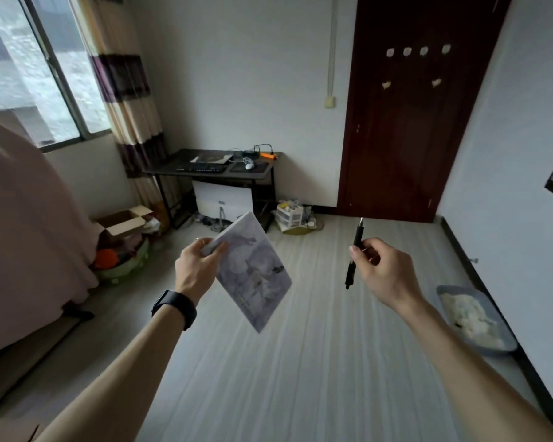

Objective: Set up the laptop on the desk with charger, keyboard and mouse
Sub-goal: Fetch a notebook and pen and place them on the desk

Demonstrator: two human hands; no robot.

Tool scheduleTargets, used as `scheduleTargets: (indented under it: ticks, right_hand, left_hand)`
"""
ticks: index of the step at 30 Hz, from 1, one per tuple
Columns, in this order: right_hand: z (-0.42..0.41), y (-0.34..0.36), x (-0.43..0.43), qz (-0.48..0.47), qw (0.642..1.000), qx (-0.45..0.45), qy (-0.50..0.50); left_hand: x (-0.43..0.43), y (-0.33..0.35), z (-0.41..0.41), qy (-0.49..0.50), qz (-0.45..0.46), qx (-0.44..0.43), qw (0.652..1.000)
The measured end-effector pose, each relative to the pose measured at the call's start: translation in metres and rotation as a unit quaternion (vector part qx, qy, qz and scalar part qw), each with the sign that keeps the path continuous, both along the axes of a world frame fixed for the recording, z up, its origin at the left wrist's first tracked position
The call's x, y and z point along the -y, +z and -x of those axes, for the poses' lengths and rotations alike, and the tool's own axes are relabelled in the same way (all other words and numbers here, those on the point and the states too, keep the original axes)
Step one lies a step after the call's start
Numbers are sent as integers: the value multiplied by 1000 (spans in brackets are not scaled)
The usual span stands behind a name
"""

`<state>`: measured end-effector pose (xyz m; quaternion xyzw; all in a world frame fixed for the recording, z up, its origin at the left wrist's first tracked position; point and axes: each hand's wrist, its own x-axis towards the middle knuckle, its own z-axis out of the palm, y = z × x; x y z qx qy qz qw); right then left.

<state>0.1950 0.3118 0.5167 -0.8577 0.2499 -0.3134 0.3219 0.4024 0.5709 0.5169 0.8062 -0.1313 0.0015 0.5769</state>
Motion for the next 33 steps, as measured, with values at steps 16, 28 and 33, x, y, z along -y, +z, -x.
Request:
scheduleTargets:
  ticks: [16,28,33]
  right_hand:
    - [-493,2,145,-14,991,-9,130]
    - [-845,-50,168,-65,989,-41,129]
    - [-975,-73,184,-106,985,-52,128]
  left_hand:
    - [95,13,-403,146,18,14,989]
    - [107,-24,-771,141,39,-31,989]
    - [126,-38,-911,132,58,-60,988]
